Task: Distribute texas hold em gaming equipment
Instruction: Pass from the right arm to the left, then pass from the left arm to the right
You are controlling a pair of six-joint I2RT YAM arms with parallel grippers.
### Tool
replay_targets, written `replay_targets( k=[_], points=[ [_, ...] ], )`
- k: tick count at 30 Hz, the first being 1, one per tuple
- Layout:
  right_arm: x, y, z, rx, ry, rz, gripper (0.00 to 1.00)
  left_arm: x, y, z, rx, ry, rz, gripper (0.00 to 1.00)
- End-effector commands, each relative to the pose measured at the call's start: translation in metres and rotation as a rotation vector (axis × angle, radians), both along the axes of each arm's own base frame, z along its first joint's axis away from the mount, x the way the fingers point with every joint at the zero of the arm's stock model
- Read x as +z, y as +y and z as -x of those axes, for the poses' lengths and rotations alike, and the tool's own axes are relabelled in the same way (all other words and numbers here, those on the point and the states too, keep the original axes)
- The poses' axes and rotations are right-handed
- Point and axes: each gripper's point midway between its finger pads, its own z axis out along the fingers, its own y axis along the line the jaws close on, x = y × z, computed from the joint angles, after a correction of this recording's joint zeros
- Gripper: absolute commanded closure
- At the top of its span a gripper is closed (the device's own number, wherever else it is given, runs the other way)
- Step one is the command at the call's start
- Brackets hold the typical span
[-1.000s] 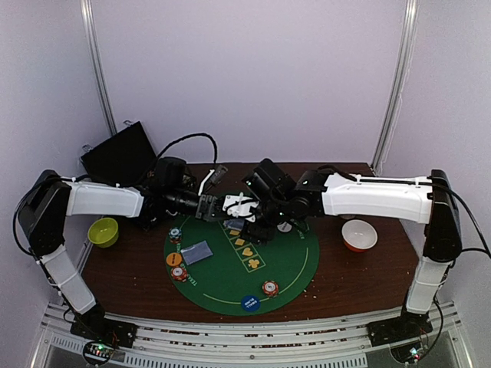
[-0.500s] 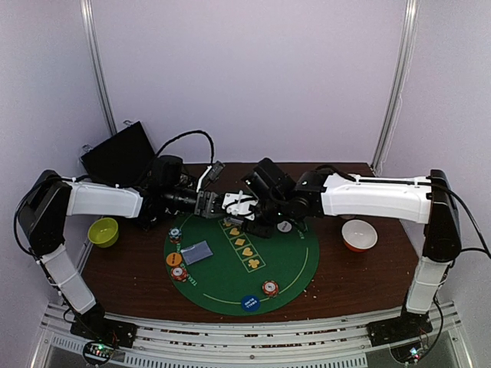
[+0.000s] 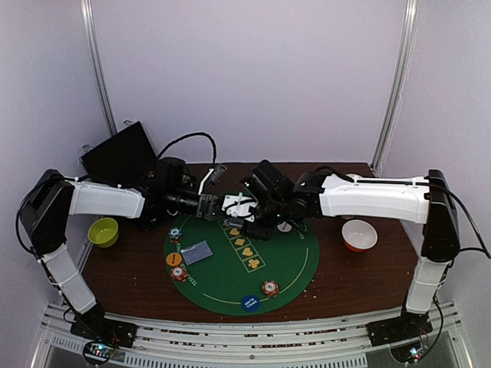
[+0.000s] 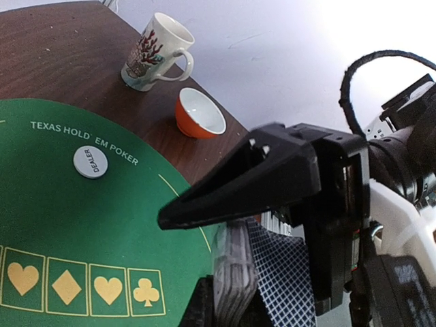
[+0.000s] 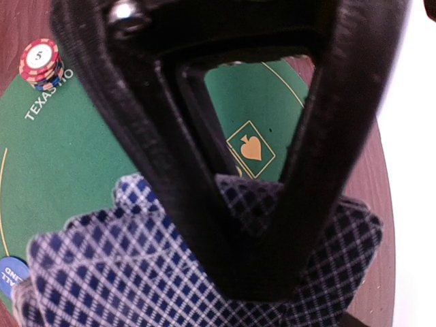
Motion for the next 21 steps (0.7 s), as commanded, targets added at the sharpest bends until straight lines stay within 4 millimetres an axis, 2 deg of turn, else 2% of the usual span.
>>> replay_targets(
  k=[1, 7, 14, 21],
  points=[
    [0.021, 0.002, -0.011, -0.039, -0.034, -0.079, 0.23, 0.016, -0.010, 0.026, -0.109, -0.014, 0.029, 1.00],
    [0.022, 0.000, 0.011, -0.009, 0.059, -0.139, 0.00, 0.014, -0.005, 0.015, -0.067, -0.043, 0.002, 1.00],
    [0.028, -0.007, 0.014, -0.026, 0.072, -0.212, 0.00, 0.015, -0.004, 0.014, -0.069, -0.064, -0.025, 1.00],
    [0.034, -0.001, 0.014, 0.036, 0.032, -0.245, 0.00, 0.024, -0.001, 0.018, -0.071, -0.094, -0.017, 1.00]
  ],
)
